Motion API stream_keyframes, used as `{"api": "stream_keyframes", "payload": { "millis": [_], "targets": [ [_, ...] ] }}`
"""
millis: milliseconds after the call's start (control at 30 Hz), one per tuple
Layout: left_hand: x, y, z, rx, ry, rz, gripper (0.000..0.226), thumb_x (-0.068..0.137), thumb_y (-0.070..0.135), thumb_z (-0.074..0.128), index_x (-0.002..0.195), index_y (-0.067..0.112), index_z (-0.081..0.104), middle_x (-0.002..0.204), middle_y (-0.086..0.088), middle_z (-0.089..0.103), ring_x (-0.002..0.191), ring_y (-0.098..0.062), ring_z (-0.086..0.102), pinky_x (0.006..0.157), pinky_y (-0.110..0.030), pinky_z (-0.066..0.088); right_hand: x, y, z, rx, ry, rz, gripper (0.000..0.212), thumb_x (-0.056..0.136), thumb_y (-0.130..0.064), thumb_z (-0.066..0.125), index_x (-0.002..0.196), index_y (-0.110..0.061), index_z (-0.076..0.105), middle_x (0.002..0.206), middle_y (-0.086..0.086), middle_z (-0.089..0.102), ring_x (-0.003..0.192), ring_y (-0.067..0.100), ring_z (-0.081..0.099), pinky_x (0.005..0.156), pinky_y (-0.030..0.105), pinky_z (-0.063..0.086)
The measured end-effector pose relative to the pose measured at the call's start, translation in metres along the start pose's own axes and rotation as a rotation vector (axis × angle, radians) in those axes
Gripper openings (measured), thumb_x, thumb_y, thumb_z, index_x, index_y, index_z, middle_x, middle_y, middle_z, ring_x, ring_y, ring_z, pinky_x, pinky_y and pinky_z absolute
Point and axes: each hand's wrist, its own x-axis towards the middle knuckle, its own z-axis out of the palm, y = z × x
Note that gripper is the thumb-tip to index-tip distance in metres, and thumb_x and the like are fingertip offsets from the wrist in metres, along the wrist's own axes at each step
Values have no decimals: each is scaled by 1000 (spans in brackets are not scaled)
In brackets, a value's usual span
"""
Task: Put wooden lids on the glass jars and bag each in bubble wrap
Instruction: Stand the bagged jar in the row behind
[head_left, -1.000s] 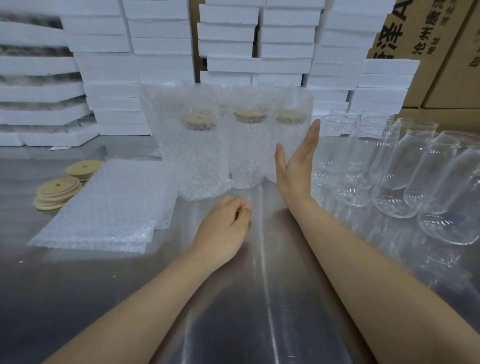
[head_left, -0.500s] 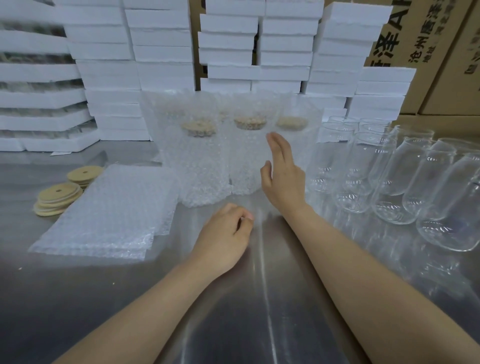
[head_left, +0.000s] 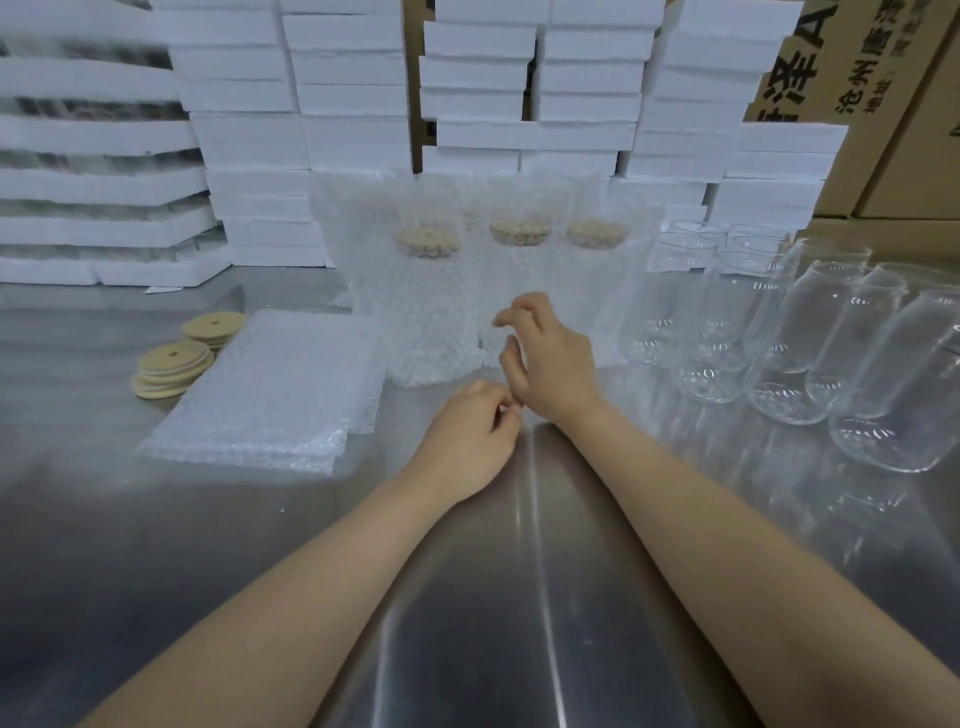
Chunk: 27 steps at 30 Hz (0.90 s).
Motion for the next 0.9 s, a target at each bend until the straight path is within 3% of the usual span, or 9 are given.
{"api": "stream_keyframes", "payload": {
  "millis": [133,333,467,533,600,667,733,800,900],
  "targets": [
    [-1,6,-8,-82,33,-55,13,88,4,48,86,3,61,84,-7,62,76,-20,58,63,-27,40,-12,-20,-2,40,-156,200,20,88,-18,47,87,-5,63,67,12,64,57,33,59,53,32,32],
    [-12,6,-13,-73,59,-39,28,79,-4,47,87,7,71,93,-10,71,87,-22,63,68,-26,43,-34,-44,-13,153,-443,388,43,104,-27,35,81,-8,65,91,18,70,85,33,62,62,32,25],
    [-14,0,-13,-24,19,2,30,78,-4,49,66,18,65,82,0,64,84,-21,62,69,-25,42,-36,-41,-25,214,-486,565,36,99,-27,43,69,-16,59,70,2,61,77,27,59,62,33,35],
    [-13,-3,-12,22,9,21,28,80,-3,50,70,18,66,87,-2,65,85,-19,60,76,-26,44,-33,-30,-28,213,-307,682,24,95,-23,49,76,-13,60,73,3,61,76,24,57,66,34,41],
    [-14,-4,-10,58,4,46,25,81,-1,51,76,14,70,90,-3,66,85,-18,59,76,-23,40,-33,-15,-36,249,25,840,11,94,-19,52,92,-14,62,89,3,62,78,18,54,71,34,42],
    [-13,-6,-9,69,5,66,23,81,-1,52,78,13,71,89,-3,66,85,-17,58,73,-19,36,-34,4,-46,176,329,943,20,93,-16,53,112,-13,58,109,6,56,83,14,51,67,32,37],
    [-12,-6,-9,68,10,71,23,82,-1,52,79,13,70,90,-3,65,86,-17,58,75,-19,37,-34,19,-58,35,546,923,34,89,-13,57,122,-9,54,118,10,51,97,16,52,68,26,34],
    [-10,-5,-9,65,8,70,23,84,0,51,80,13,70,92,-3,65,88,-16,57,79,-22,39,-32,30,-65,-84,672,852,45,82,-10,63,126,-4,53,123,15,52,112,25,53,82,31,39],
    [-9,-5,-9,69,5,71,23,85,0,51,82,13,70,94,-2,63,88,-15,56,80,-22,40,-34,39,-64,-166,694,912,65,77,-17,72,135,-2,47,135,19,45,125,34,46,100,34,28]
  ]
}}
